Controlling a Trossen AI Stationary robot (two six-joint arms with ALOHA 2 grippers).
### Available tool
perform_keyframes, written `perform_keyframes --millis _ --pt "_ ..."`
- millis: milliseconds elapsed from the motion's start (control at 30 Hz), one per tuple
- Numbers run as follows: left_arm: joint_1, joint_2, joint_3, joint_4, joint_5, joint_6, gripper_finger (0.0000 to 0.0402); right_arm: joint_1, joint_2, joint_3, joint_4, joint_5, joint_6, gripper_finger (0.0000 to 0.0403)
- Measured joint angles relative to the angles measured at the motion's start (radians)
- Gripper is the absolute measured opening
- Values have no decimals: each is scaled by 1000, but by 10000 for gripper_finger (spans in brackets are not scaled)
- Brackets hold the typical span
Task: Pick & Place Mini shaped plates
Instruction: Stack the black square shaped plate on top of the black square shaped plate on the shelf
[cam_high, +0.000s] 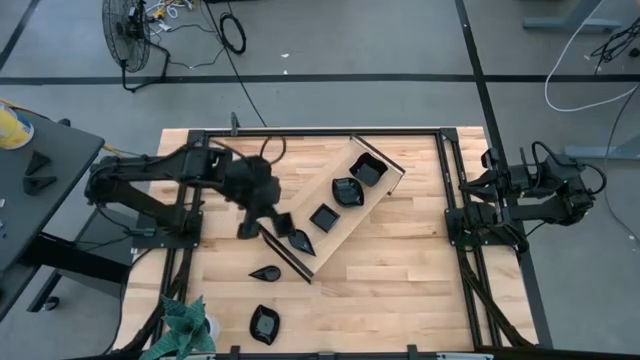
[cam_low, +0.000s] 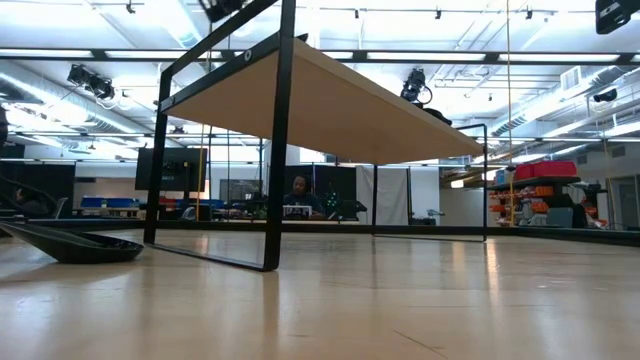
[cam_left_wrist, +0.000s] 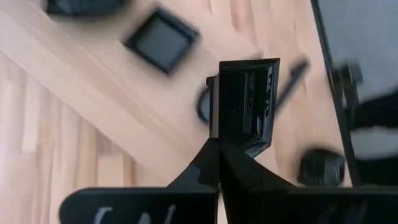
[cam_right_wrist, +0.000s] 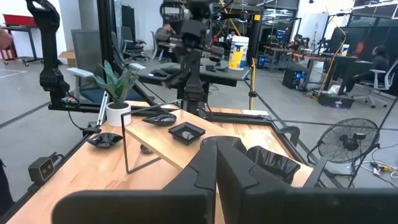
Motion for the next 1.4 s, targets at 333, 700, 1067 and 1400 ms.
perform_keyframes --millis 333,700,1067,1400 --pt "120 0 0 308 0 -206 2 0 0 0 0 0 0 10" --pt "180 42 0 365 4 -593 1 0 0 0 0 0 0 10" --pt "178 127 0 353 118 -701 2 0 0 0 0 0 0 10" --pt "126 183 -8 351 140 -728 3 0 0 0 0 0 0 10"
